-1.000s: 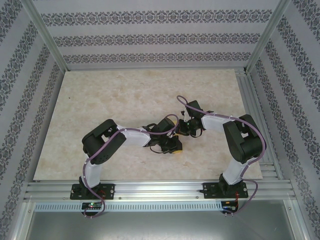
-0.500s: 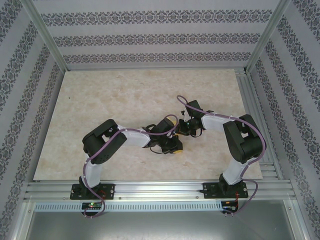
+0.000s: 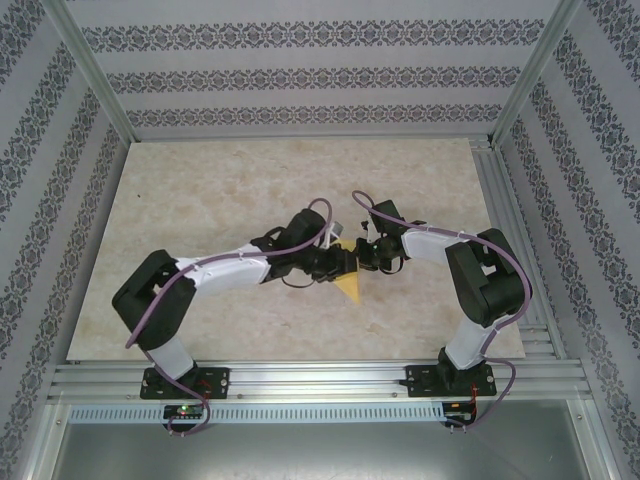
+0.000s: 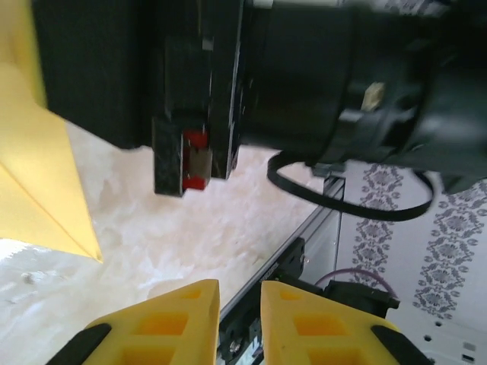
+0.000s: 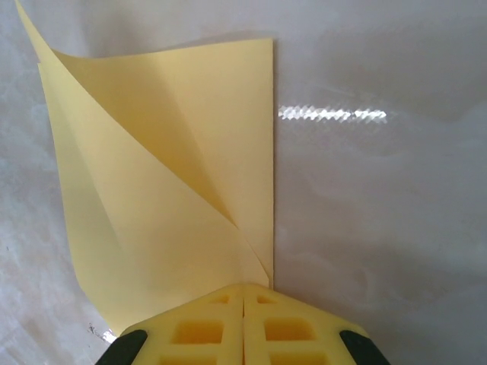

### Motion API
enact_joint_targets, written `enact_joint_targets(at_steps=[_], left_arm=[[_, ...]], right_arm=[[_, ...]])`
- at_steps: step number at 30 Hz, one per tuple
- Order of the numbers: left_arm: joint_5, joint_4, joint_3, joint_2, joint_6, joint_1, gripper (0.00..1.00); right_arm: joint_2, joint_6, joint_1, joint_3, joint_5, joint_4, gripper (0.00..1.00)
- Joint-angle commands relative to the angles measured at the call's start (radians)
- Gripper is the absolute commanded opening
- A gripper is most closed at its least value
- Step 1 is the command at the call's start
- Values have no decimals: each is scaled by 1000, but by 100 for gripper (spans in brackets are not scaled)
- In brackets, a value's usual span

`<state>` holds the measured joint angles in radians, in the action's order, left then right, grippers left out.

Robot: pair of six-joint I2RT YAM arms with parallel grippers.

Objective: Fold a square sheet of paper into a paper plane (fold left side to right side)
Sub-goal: Fourth fold the wing at the center of the table.

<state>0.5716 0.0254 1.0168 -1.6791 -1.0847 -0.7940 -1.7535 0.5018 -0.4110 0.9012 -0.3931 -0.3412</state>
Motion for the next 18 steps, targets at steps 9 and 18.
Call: enact_joint_targets(at_steps=[9,18], left_arm=[[57,48,107,-205,123,155,12],[49,38,187,-325,87,154,10]], right_arm=[[-45,-12,-15,-9,66,-26,7],[-44,-9,-25,0,66,-34,7]])
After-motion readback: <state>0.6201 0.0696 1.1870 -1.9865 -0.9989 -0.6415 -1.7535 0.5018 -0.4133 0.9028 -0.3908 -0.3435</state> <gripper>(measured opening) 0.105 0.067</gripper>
